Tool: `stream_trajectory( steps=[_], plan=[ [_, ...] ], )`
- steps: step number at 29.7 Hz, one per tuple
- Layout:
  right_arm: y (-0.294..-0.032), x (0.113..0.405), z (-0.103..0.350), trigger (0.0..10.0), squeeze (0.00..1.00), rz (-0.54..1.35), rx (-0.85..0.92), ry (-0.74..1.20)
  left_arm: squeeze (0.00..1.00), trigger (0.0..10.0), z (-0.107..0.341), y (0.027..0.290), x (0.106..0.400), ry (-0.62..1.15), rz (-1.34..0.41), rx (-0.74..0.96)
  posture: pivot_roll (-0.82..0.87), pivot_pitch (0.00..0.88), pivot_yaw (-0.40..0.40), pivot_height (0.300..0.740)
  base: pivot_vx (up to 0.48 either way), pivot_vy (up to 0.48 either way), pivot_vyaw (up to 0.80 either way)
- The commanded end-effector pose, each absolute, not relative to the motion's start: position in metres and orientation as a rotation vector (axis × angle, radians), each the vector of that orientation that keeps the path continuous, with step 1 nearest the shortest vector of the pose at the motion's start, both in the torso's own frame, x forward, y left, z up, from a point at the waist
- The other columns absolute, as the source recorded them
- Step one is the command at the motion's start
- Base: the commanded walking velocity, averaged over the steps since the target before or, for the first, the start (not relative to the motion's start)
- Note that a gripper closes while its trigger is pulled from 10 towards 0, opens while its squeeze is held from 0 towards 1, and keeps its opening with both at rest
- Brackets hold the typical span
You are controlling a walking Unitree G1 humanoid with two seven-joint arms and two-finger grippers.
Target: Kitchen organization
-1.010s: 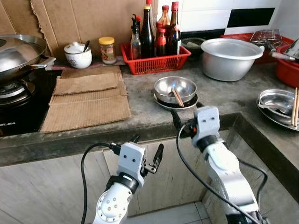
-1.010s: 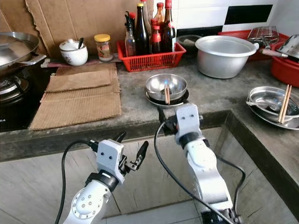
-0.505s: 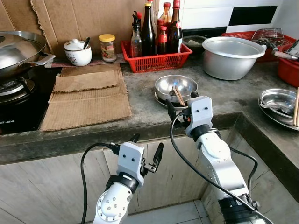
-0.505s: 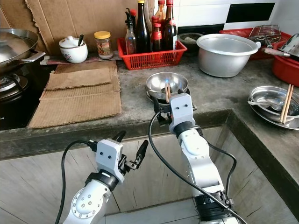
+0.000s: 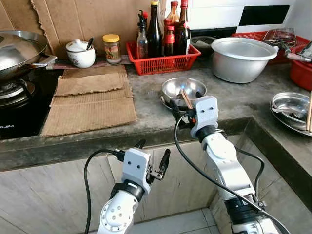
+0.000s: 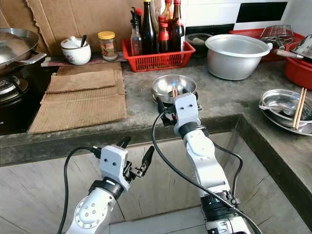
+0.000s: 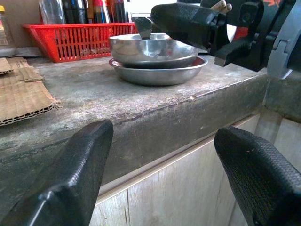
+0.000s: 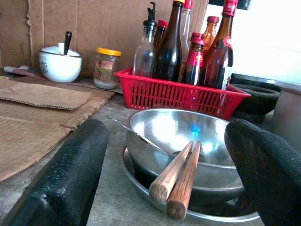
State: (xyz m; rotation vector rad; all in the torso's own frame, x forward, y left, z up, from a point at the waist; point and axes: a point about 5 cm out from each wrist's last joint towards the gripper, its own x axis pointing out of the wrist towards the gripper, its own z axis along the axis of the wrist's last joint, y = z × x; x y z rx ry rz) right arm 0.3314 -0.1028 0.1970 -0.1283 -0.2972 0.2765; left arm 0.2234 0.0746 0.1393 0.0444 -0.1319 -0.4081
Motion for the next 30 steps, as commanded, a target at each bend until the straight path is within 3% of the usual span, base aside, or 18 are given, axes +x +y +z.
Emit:
stream_trajectory(
  steps=[1,6,7,8,30],
  plan=[
    [-0.1020,0.3335,0.2014,10.0,0.00,0.278,-0.129,-0.317,0.00,10.0,0.1391,0.0729,0.2231,-0.131,-0.412,0.047,0.06,0.042,-0.050,0.740,0.000,0.000,0.00],
    [-0.1007,0.3343,0.1998,10.0,0.00,0.276,-0.122,-0.311,0.00,10.0,0.1391,0.0732,0.2232,-0.131,-0.410,0.046,0.06,0.042,-0.049,0.740,0.000,0.000,0.00],
    [-0.1006,0.3347,0.1998,1.9,0.00,0.277,-0.124,-0.313,0.00,10.0,0.1390,0.0733,0.2233,-0.130,-0.411,0.046,0.06,0.042,-0.049,0.740,0.000,0.000,0.00],
    [-0.1006,0.3354,0.2000,0.0,0.00,0.276,-0.125,-0.313,0.00,10.0,0.1390,0.0734,0.2233,-0.129,-0.411,0.046,0.06,0.042,-0.049,0.740,0.000,0.000,0.00],
    [-0.1083,0.3414,0.2089,0.0,0.00,0.243,-0.124,-0.346,0.00,10.0,0.1381,0.0733,0.2235,-0.125,-0.410,0.047,0.06,0.037,-0.048,0.740,0.000,0.000,0.00]
  ],
)
